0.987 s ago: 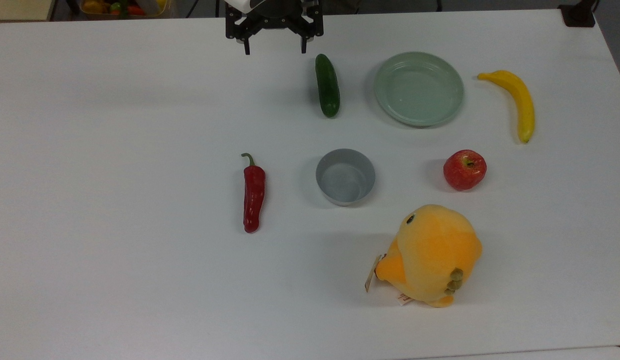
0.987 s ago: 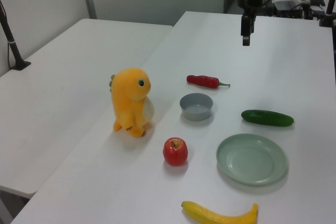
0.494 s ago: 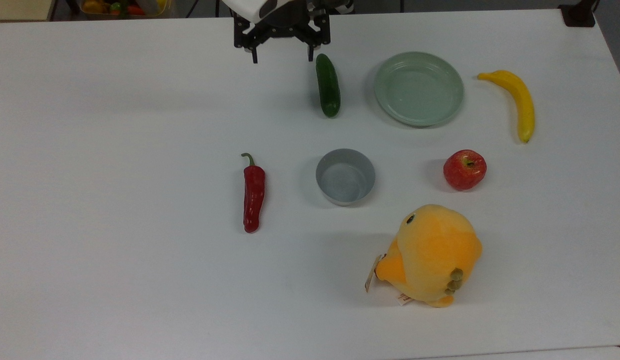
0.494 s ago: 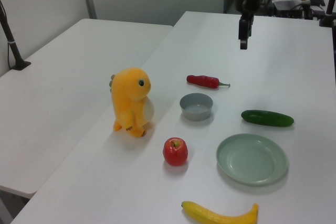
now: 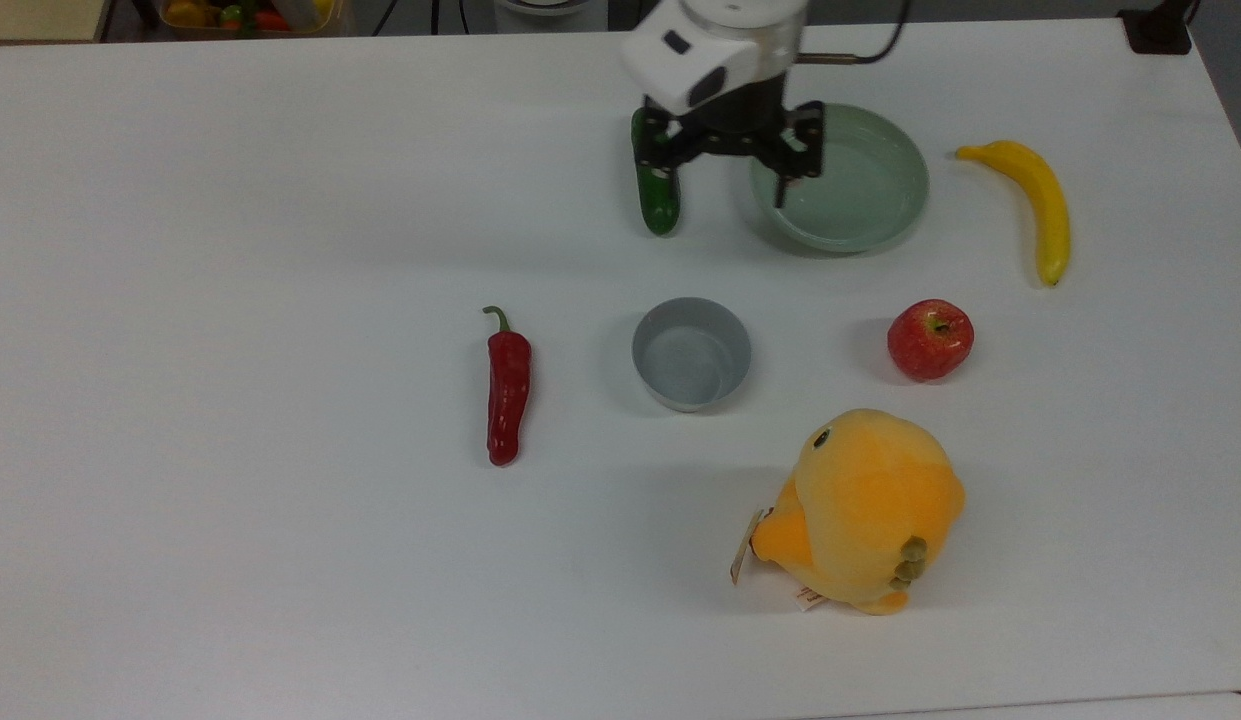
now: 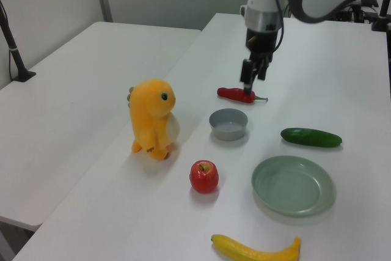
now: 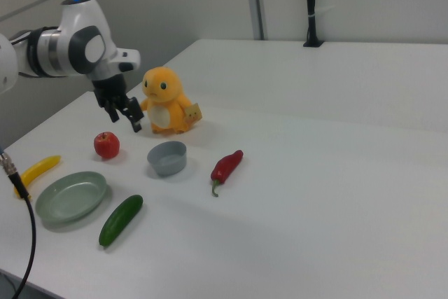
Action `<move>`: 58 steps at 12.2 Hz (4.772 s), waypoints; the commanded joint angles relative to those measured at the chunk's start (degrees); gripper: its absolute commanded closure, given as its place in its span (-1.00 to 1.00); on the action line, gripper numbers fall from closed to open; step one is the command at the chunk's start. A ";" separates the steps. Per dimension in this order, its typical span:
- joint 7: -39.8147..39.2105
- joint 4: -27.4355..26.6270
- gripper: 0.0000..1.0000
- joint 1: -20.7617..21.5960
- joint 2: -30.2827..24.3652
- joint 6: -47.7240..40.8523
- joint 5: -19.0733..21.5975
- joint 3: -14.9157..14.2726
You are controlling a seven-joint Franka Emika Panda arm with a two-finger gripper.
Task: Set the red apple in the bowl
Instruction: 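Move the open gripper over toward the red apple, then lower the gripper around the red apple and close it, then lift the red apple and carry it over the grey bowl, then lower the apple into the grey bowl and open the gripper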
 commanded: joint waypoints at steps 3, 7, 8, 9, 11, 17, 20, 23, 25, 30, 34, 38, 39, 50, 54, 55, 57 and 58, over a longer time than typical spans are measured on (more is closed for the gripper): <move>12.45 14.19 -1.00 10.71 12.04 6.64 -1.55 -0.14; 12.54 20.36 -1.00 13.36 19.00 9.18 -5.14 -0.14; 12.45 20.19 -1.00 13.45 19.70 10.77 -5.67 -0.14; 12.54 20.27 -1.00 13.63 20.67 11.30 -7.07 -0.14; 12.28 20.01 -1.00 14.33 21.73 13.06 -8.14 -0.14; -6.79 19.31 -1.00 15.12 24.01 13.07 -11.83 -0.06; -7.59 19.83 -1.00 15.82 26.47 13.77 -11.92 -0.06; -7.68 20.45 -1.00 15.92 26.83 14.30 -11.92 -0.06; -7.59 20.54 -1.00 15.92 27.00 15.00 -11.92 -0.06; -7.07 20.45 0.08 16.62 28.76 16.23 -16.30 -0.06; -6.97 20.28 0.44 16.45 28.24 16.23 -16.66 -0.06; -7.24 15.20 0.43 14.52 19.83 15.62 -15.79 -0.06; -7.15 12.57 0.43 13.81 16.49 15.62 -15.53 -0.06; -14.88 4.81 0.35 1.51 7.31 6.83 -15.08 -2.08; -15.24 3.85 0.31 1.15 10.48 7.44 -15.87 -1.99; -15.06 3.58 0.31 1.32 11.18 8.92 -15.96 -1.99; -14.71 3.40 0.22 1.41 11.89 10.69 -15.87 -1.73; -14.62 3.49 0.00 1.41 12.24 10.78 -15.87 -1.64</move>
